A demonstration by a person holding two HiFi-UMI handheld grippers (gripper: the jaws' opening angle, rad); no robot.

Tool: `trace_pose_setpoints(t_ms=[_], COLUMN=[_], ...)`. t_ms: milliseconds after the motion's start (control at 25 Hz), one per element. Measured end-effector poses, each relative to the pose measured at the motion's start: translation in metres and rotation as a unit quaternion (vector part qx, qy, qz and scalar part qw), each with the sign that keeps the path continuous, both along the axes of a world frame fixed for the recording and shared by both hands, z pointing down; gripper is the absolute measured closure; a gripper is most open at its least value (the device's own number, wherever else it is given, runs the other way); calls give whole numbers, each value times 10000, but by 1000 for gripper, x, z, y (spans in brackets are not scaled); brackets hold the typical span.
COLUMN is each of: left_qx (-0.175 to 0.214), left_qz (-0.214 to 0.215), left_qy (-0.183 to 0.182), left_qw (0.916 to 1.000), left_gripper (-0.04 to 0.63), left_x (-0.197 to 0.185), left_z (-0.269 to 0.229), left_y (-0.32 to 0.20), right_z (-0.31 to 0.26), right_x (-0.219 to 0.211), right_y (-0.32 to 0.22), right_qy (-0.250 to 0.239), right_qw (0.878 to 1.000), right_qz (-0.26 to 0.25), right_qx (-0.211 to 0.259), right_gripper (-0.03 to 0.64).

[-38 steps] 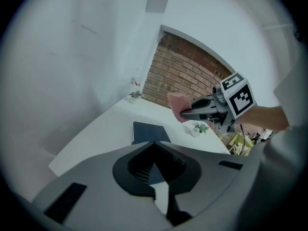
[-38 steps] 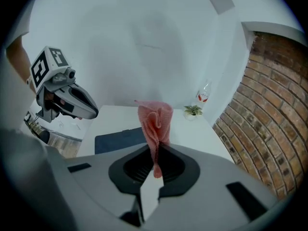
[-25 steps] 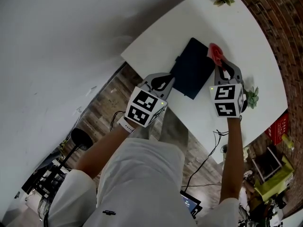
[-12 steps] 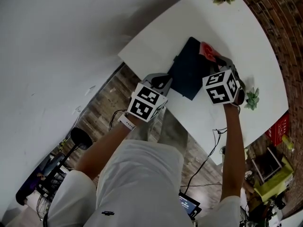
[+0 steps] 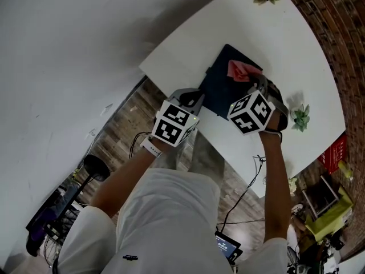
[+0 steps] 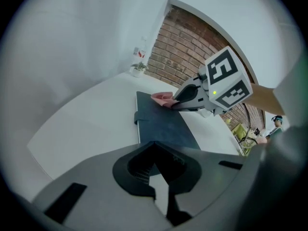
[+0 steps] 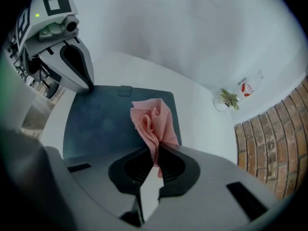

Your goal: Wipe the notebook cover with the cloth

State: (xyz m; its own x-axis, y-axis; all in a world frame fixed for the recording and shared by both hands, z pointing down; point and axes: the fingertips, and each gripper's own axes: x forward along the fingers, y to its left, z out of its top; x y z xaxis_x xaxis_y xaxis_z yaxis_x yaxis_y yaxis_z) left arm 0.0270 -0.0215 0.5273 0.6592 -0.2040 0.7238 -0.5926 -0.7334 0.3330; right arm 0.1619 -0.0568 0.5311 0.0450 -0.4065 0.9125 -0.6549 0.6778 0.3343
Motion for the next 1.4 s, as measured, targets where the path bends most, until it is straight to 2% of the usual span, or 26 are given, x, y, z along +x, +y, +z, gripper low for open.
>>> trace_pose_setpoints(t_ms=[880,1200,1400], left_qx=[-64,-111,-154], left_qz=[102,79,23], left_qy=[109,155,251], left_qw=[9999,9998,9996], left_gripper=[577,575,577], left_x=[3,2,3], left_z=[-2,-2,-4], left_y=[0,-1,-1], right_z=[2,4,2], right_x=[-62,-87,-98], right_y=[86,120,137], right_qy=[-141,-290,-565], right_qw=[9987,9970,9932], right_qz=[-260,-379,-485], right_qx=[-413,-610,-894], right_gripper=[591,590,591])
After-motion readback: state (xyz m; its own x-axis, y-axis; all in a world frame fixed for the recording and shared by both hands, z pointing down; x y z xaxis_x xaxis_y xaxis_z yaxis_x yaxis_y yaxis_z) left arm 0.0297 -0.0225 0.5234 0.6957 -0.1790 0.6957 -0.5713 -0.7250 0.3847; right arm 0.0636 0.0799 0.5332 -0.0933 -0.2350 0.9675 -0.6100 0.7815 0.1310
